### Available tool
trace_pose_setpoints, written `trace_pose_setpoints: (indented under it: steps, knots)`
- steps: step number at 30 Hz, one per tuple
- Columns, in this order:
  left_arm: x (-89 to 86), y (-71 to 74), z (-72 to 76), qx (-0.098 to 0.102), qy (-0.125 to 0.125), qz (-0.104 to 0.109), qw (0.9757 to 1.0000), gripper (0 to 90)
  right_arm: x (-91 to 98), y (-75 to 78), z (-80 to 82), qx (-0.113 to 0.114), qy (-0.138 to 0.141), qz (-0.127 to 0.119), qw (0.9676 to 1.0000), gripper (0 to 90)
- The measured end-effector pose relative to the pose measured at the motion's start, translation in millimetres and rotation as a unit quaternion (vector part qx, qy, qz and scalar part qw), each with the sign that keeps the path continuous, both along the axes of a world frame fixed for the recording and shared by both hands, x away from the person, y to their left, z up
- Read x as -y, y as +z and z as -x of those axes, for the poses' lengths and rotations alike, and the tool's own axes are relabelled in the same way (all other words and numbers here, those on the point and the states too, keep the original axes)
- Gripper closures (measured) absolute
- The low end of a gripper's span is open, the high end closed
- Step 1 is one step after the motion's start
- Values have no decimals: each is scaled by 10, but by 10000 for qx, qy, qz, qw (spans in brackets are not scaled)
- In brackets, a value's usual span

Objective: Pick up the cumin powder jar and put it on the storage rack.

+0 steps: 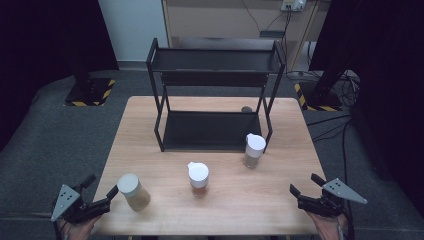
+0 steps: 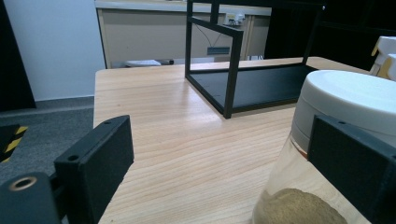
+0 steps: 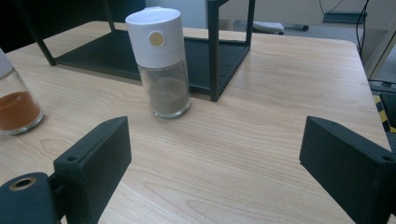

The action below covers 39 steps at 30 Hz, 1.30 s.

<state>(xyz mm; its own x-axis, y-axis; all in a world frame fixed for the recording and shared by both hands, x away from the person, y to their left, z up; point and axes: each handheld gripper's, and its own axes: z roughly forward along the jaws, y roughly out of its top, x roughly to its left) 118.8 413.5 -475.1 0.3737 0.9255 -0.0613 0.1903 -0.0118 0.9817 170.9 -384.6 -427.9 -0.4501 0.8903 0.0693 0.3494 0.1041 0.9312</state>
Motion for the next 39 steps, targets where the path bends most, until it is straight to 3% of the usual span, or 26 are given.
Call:
trace_pose_setpoints:
  steps: [8, 12, 15, 18, 25, 30, 39]
  knots:
    - [-22, 35, 44, 5, 88, 34, 10000, 59, -17, 11, -10, 8, 65, 27, 10000, 90]
    - [-59, 161, 46, -62, 30, 47, 10000, 55, -11, 8, -8, 26, 78, 20, 10000, 90]
    - [-75, 261, 53, -80, -93, 52, 9999, 44, -7, 10, -1, 33, 72, 12, 10000, 89]
    - [-35, 451, 49, -201, -254, -115, 9994, 33, -4, 7, 0, 44, 79, 8, 10000, 89]
    - [-27, 660, -8, -405, -548, -114, 9976, 27, -4, 7, -2, 38, 87, 9, 10000, 90]
    - [-21, 736, -36, -483, -692, -88, 9964, 28, -6, 9, -1, 29, 73, 7, 10000, 91]
    - [15, 806, -104, -651, -816, -232, 9943, 28, -3, 8, 1, 36, 70, -5, 10000, 92]
